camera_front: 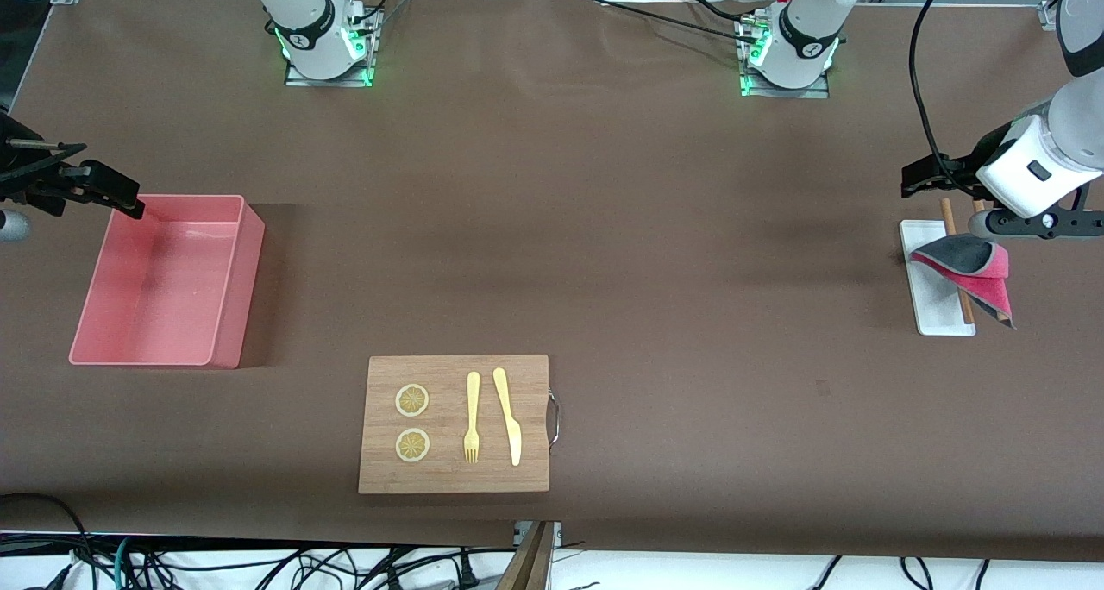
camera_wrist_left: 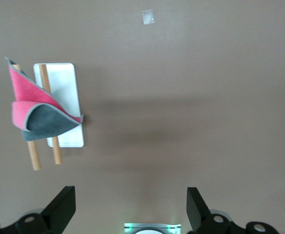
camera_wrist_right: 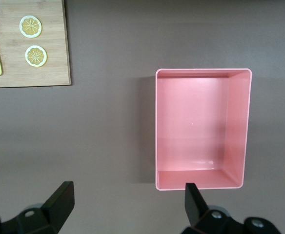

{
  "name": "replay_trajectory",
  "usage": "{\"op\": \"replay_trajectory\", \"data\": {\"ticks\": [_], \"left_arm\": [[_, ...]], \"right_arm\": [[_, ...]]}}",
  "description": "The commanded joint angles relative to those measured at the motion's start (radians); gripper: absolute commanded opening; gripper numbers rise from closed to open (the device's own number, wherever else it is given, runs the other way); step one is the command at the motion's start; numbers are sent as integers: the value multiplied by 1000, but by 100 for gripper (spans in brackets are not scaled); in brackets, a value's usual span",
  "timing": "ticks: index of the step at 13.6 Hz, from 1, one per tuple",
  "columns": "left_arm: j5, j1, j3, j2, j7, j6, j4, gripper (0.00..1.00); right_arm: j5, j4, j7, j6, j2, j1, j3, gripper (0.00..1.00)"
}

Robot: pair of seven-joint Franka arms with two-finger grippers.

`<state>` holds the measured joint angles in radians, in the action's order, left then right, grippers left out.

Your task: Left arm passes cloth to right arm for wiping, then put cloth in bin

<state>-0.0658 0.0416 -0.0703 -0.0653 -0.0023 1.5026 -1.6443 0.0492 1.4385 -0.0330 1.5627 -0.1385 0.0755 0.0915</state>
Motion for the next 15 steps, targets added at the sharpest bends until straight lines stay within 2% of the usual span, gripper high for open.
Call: {"op": "replay_trajectory", "data": {"ticks": [1, 3, 6, 8, 13, 15], "left_arm": [[-119, -11, -20, -11, 53, -27, 34, 100], [-134, 0, -19, -21, 74, -25, 24, 100], [-284, 12, -17, -123, 123, -13, 18, 100], [-307, 11, -19, -139, 142, 25, -8, 100], [-566, 15, -20, -148, 214, 264, -240, 100], [-633, 58, -20, -136, 238, 373, -351, 100]], "right_arm": [[9, -27, 15, -6, -13, 0, 2, 100], [9, -27, 15, -6, -15, 0, 1, 100], [9, -27, 15, -6, -13, 0, 1, 100], [9, -27, 15, -6, -13, 0, 1, 100], [8, -27, 15, -6, -13, 3, -1, 100], [8, -29, 15, -6, -15, 3, -1, 100]]}}
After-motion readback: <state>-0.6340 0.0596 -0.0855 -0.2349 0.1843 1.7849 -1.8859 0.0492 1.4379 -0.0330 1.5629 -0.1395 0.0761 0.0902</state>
